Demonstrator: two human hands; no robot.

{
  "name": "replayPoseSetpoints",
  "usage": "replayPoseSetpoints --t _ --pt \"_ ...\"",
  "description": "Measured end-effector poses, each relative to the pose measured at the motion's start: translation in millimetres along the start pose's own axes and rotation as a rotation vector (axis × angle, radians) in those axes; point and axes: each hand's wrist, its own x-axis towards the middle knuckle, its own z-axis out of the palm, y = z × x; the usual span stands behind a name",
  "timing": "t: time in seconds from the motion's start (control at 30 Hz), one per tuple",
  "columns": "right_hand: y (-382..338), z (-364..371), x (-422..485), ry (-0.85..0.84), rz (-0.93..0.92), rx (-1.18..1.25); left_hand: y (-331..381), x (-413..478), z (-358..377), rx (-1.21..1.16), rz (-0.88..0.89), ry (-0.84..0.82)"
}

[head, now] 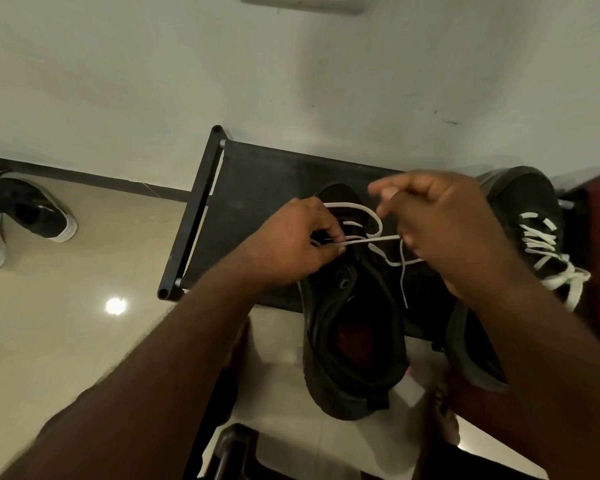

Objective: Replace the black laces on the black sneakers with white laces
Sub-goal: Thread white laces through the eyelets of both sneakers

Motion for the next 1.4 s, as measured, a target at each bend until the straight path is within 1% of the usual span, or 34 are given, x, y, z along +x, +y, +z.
replayPoseSetpoints --t 0.07,0.1,0.13,0.17,0.23,0.3,0.4,0.43,0.53,0.57,0.6,0.63,0.67,0.7,0.73,0.8,0.87,0.9,0.97,1.0,1.03,1.07,1.17,1.23,1.33,1.4 --pt "4.6 2.4 -1.7 -0.138 -0.117 -0.430 -1.9 0.8 2.5 0.033 0.028 0.085" --pt "7.7 5.7 -3.0 -0.211 -0.144 -0.565 -1.1 1.3 3.5 0.040 0.044 0.130" --pt "11.3 9.9 -3.9 -0.256 -0.162 -0.620 0.9 1.8 4.3 0.044 0.063 0.172" --pt "14.0 13.5 -3.6 -0.255 -0.180 -0.631 3.4 2.1 4.8 0.042 0.088 0.212" --pt "18.6 16.7 0.1 -0.178 -0.232 -0.634 7.6 2.2 5.8 0.028 0.121 0.268" --pt "20.9 14.6 2.6 -0.107 -0.271 -0.568 9.4 2.2 6.3 0.003 0.086 0.256" --pt "12.8 11.0 0.1 -0.011 -0.325 -0.329 7.2 3.5 7.7 0.077 0.008 0.179" --pt "8.2 10.2 -1.3 0.028 -0.314 -0.189 7.8 3.8 8.3 0.090 -0.031 0.151" --pt "-6.0 7.2 -1.4 0.140 -0.252 0.377 10.8 4.3 7.9 0.066 -0.130 0.135" --pt "-7.8 5.0 0.1 0.181 -0.221 0.513 11.6 4.0 6.9 0.050 -0.142 0.137" --pt "-7.7 2.9 1.7 0.224 -0.171 0.586 11.7 3.2 5.9 0.033 -0.142 0.128" --pt "-5.6 0.8 3.4 0.260 -0.103 0.591 11.8 2.3 5.1 0.020 -0.134 0.115" --pt "-1.6 -0.8 5.3 0.282 -0.021 0.524 11.0 1.2 5.0 0.009 -0.121 0.109" --pt "3.4 -1.7 6.7 0.275 0.061 0.390 10.3 0.0 5.3 -0.009 -0.106 0.122" --pt "9.7 -2.0 7.2 0.231 0.119 0.226 10.4 -0.8 5.7 -0.045 -0.090 0.157" --pt "19.5 0.2 5.8 0.122 0.140 -0.031 13.4 -1.6 4.0 -0.203 -0.072 0.265" --pt "24.5 4.9 4.6 0.075 0.087 -0.161 17.9 -0.3 -1.1 -0.520 -0.090 0.380" --pt "25.6 6.5 4.2 0.073 0.068 -0.195 20.7 0.9 -4.5 -0.750 -0.106 0.406" --pt "25.6 8.0 4.7 0.095 0.052 -0.209 25.6 2.6 -11.5 -1.224 -0.141 0.393" --pt "25.0 7.6 5.0 0.112 0.048 -0.191 25.6 2.9 -14.2 -1.379 -0.162 0.396" --pt "24.1 7.1 5.2 0.130 0.046 -0.164 23.8 3.3 -15.8 -1.455 -0.186 0.416" --pt "23.1 6.3 5.0 0.148 0.038 -0.142 21.7 3.6 -16.8 -1.457 -0.218 0.446" --pt "22.7 4.8 4.6 0.177 0.011 -0.111 13.4 3.3 -15.0 -1.296 -0.335 0.567" --pt "24.4 5.2 5.7 0.192 0.013 -0.104 9.3 3.3 -16.5 -1.280 -0.374 0.654" --pt "25.9 5.4 7.3 0.233 -0.006 -0.111 0.7 3.2 -25.1 -1.214 -0.423 0.865" --pt "28.1 3.9 8.7 0.225 0.016 -0.117 -6.0 1.8 -32.7 -1.099 -0.490 1.012"
